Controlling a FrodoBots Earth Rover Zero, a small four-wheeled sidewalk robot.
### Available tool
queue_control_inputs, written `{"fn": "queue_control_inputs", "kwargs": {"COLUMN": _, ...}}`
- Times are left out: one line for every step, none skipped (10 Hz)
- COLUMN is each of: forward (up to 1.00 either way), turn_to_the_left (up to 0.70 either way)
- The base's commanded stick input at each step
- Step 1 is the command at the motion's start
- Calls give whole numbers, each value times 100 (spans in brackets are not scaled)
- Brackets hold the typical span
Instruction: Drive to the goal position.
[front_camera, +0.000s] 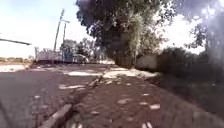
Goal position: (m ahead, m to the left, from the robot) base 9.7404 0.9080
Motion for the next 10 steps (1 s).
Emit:
{"fn": "queue_control_inputs", "kwargs": {"forward": 100, "turn_to_the_left": -23}}
{"fn": "queue_control_inputs", "kwargs": {"forward": 100, "turn_to_the_left": -30}}
{"fn": "queue_control_inputs", "kwargs": {"forward": 100, "turn_to_the_left": -35}}
{"fn": "queue_control_inputs", "kwargs": {"forward": 100, "turn_to_the_left": -35}}
{"fn": "queue_control_inputs", "kwargs": {"forward": 100, "turn_to_the_left": -34}}
{"fn": "queue_control_inputs", "kwargs": {"forward": 100, "turn_to_the_left": -18}}
{"fn": "queue_control_inputs", "kwargs": {"forward": 100, "turn_to_the_left": 0}}
{"fn": "queue_control_inputs", "kwargs": {"forward": 100, "turn_to_the_left": 0}}
{"fn": "queue_control_inputs", "kwargs": {"forward": 100, "turn_to_the_left": 0}}
{"fn": "queue_control_inputs", "kwargs": {"forward": 100, "turn_to_the_left": -8}}
